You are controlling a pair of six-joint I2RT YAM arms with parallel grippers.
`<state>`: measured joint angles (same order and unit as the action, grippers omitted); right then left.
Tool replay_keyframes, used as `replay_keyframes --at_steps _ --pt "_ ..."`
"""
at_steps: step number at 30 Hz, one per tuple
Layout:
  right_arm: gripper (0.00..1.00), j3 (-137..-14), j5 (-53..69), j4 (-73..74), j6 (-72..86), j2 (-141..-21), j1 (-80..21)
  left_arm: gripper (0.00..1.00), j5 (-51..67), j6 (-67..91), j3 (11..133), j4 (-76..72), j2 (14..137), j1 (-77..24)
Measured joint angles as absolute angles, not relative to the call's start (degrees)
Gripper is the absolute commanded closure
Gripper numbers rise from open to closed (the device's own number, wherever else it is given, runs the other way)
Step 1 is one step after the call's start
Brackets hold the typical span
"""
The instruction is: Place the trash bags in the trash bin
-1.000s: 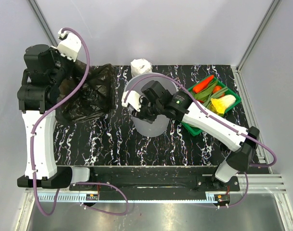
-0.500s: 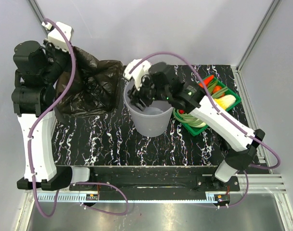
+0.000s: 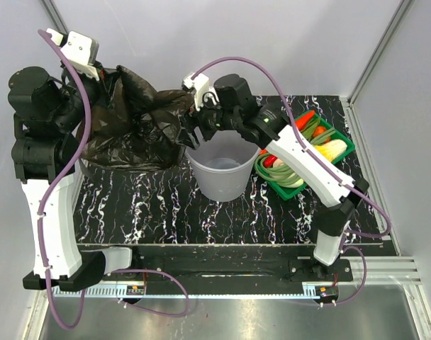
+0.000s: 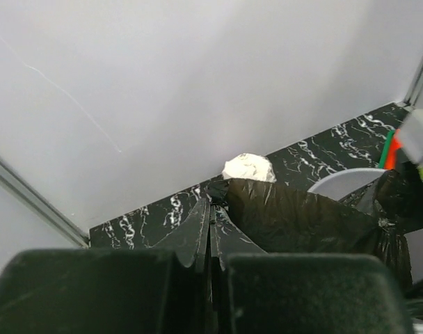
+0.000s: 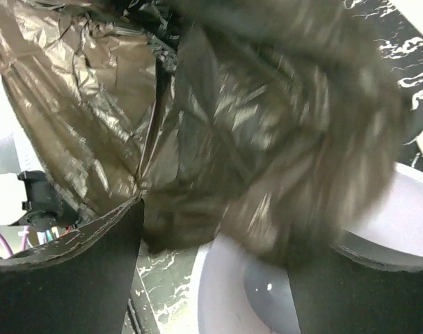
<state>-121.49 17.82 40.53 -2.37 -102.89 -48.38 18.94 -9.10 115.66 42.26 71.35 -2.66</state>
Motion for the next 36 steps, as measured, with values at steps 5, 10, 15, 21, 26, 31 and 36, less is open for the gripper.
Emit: replay_keyframes --at_steps 5,10,15,21,26,31,36 --pt "0.60 -124.53 19.25 40.49 -0.34 -106.94 -48.38 1.00 21.58 -7.38 115.13 41.78 71.02 -2.66" --pt "0.96 -125.60 18.85 40.45 0.73 -107.66 -48.36 1.00 22.52 -6.96 114.72 40.97 70.76 -2.68" --pt "1.00 -127.83 15.57 41.08 -0.45 -107.55 -48.12 1.00 22.72 -5.41 114.72 36.86 70.76 -2.66" --pt "1.00 -134.19 10.31 42.19 -3.42 -104.95 -45.54 1.00 25.56 1.43 117.36 27.92 72.58 -2.66" --pt "1.00 -137.12 7.38 43.05 -6.74 -99.09 -41.45 1.00 30.11 7.49 121.25 21.69 75.99 -2.68" --pt "1.00 -137.10 5.48 43.77 -9.58 -92.77 -41.28 1.00 34.28 10.94 122.45 19.51 77.76 -2.66" --pt "1.00 -132.33 3.64 44.07 -11.14 -87.37 -41.25 1.00 37.04 12.05 116.81 17.08 75.64 -2.68"
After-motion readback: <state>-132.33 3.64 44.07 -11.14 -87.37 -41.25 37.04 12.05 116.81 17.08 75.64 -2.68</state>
